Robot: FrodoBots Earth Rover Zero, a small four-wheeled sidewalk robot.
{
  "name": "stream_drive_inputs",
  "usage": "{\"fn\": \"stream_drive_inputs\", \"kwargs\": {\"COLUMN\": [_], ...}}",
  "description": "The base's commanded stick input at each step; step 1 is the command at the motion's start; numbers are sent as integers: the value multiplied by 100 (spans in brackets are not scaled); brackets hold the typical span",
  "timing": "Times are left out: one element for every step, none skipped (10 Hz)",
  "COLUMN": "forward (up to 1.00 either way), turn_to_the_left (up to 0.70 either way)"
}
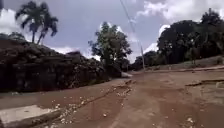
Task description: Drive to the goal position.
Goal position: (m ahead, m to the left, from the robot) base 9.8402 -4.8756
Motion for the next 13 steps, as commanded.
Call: {"fn": "stream_drive_inputs", "kwargs": {"forward": [70,70,70,70,70,70,70,70,70,70,70,70,70], "turn_to_the_left": [0,0,0,0,0,0,0,0,-12,-26,-27,-27,-27]}}
